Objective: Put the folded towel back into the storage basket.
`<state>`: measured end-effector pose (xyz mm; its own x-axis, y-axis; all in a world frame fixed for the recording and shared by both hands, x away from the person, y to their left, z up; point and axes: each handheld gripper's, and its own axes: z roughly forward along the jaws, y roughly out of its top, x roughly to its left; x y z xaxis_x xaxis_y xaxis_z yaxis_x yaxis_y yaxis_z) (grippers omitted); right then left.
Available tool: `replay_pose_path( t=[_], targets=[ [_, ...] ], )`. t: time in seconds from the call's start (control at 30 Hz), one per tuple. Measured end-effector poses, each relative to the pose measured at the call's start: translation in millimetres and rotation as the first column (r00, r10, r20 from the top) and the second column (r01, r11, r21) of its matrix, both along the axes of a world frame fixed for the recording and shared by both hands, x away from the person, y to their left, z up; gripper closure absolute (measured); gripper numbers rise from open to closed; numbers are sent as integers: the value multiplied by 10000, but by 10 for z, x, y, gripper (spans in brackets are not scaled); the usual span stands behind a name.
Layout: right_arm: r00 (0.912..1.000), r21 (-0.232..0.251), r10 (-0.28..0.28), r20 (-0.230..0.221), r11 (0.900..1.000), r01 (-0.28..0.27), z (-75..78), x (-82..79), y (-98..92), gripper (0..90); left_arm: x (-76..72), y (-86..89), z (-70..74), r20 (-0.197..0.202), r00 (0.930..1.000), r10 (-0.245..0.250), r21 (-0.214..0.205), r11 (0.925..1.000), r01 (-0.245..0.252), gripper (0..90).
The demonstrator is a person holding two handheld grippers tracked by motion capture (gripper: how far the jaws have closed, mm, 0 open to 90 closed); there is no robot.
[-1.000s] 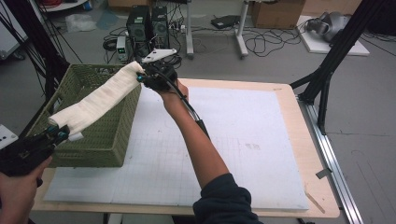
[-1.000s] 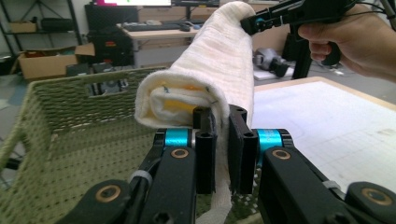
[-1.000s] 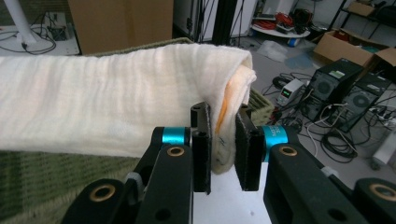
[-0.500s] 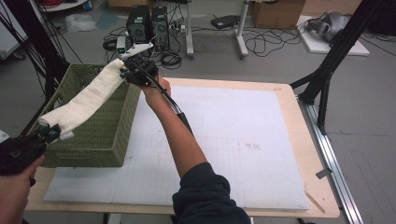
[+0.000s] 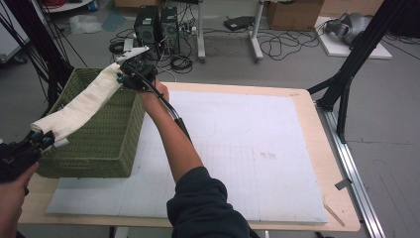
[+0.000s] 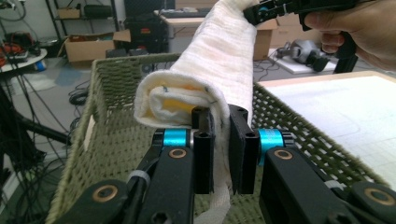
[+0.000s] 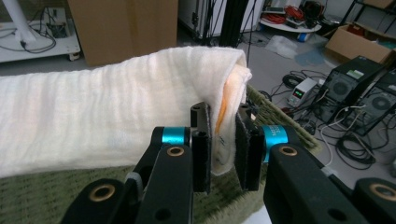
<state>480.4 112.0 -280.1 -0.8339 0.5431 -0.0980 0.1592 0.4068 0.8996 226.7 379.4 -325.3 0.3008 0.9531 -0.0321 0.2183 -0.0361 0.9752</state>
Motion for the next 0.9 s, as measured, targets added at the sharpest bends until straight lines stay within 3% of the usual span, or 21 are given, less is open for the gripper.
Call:
replay_pose_path(
  t=[0.1,0.17,0.2,0.3,0.4,0.53,0.63,0.73,0.9],
  targets=[
    [9999,-231,45,-99,9997,-48,-62,14,64,770,11,26,-32,-169,9997,194,-6,9998,-194,754],
    [9999,-475,-83,-69,9988,80,-105,19,102,633,-7,34,-24,-71,9989,466,-38,9989,-466,577],
    [9998,-457,-181,-29,9988,179,-115,27,103,600,-24,35,-10,50,9983,588,-3,9983,-588,533],
    [9996,-537,-278,-13,9982,277,-112,46,70,530,-92,34,80,516,9956,782,-54,9969,-780,473],
    [9995,-389,-307,29,9988,308,-66,30,-15,511,-128,0,159,802,9948,628,-26,9980,-628,461],
    [9997,-222,-220,112,9995,222,6,-25,-178,487,-118,-92,176,965,9947,344,-11,9994,-345,438],
    [9998,-47,-157,132,9999,158,38,-82,-346,441,-72,-180,146,876,9961,-129,-329,9993,158,405],
    [9999,143,-104,44,9998,103,41,-137,-522,402,-6,-298,115,640,9933,-960,-716,9924,1005,403],
    [10000,281,28,-51,9996,-27,16,-231,-846,332,111,-519,78,562,9848,-1645,-1068,9797,1698,274]
  ],
)
